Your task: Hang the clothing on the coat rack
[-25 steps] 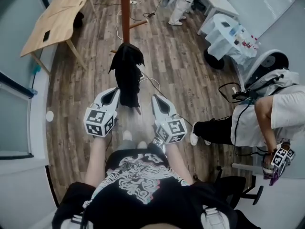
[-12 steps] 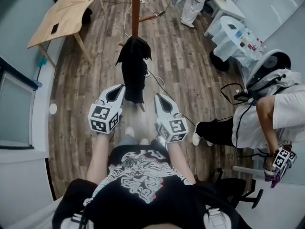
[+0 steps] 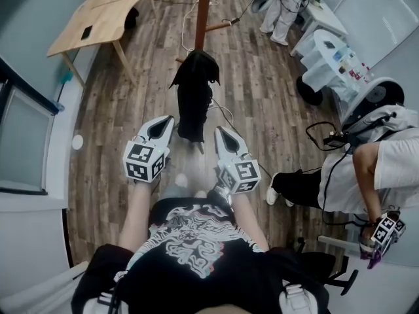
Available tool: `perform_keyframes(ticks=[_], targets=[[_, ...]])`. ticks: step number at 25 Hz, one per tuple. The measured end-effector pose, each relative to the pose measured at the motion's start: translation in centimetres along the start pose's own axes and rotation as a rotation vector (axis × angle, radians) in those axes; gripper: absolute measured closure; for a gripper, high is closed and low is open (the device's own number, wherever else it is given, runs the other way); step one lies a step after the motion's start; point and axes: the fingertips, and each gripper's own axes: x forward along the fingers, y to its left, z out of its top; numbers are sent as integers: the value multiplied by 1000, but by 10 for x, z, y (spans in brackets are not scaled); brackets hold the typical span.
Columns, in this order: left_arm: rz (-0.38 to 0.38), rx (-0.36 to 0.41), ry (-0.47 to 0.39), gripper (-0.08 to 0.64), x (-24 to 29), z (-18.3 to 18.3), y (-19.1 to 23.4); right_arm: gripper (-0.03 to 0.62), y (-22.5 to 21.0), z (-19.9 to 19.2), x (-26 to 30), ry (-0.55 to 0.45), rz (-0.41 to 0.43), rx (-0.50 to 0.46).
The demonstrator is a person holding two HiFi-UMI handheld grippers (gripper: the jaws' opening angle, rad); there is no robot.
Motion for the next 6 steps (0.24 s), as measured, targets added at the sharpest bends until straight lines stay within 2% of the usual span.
perform_keyframes(ticks=[6], targets=[[19, 6, -9, 571, -4, 4, 3, 594, 6, 4, 3, -12, 21, -3]])
